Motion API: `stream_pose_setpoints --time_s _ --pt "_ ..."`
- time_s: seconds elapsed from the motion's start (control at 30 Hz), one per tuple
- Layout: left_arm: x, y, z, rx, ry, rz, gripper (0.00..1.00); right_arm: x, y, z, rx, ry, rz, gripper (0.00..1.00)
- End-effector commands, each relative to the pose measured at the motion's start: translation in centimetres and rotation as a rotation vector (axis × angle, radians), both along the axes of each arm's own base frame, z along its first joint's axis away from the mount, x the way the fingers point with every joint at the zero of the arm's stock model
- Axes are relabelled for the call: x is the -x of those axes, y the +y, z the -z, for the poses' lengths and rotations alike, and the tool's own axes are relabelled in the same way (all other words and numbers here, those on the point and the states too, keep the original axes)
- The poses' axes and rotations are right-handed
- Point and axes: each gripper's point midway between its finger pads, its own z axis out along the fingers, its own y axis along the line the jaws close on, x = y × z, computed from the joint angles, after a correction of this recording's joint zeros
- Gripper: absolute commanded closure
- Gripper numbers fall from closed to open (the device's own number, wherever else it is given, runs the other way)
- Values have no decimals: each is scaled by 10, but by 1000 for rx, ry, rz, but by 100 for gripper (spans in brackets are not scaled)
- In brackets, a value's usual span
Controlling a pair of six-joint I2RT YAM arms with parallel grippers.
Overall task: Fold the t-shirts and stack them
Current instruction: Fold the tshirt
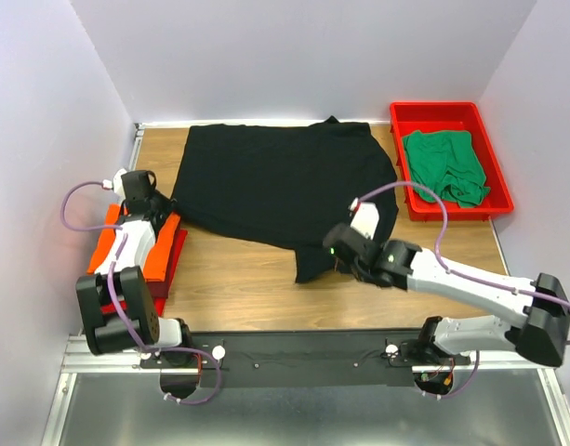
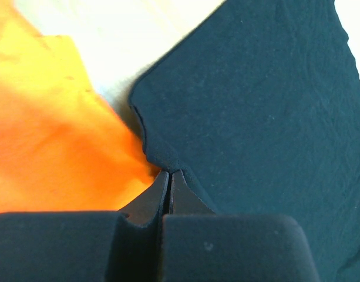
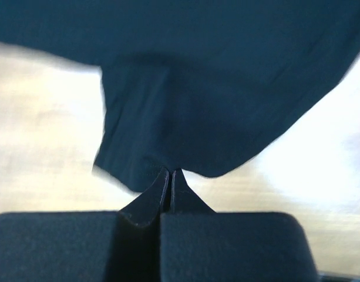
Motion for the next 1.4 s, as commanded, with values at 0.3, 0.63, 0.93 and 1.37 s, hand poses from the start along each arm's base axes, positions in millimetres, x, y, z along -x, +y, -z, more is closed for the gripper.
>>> stream_pose_setpoints --time_s 0.3,0.63,0.93,1.37 --pt "-31 -7 12 -23 84 -22 100 -148 -44 -67 120 -207 154 99" --pt "-65 -1 30 -8 149 -33 100 -241 -66 -73 79 -222 214 100" --pt "-92 1 33 -10 171 -15 100 -287 -68 -62 40 -200 208 100" --pt "-110 2 40 -16 183 17 100 -291 -86 -38 24 -147 241 100"
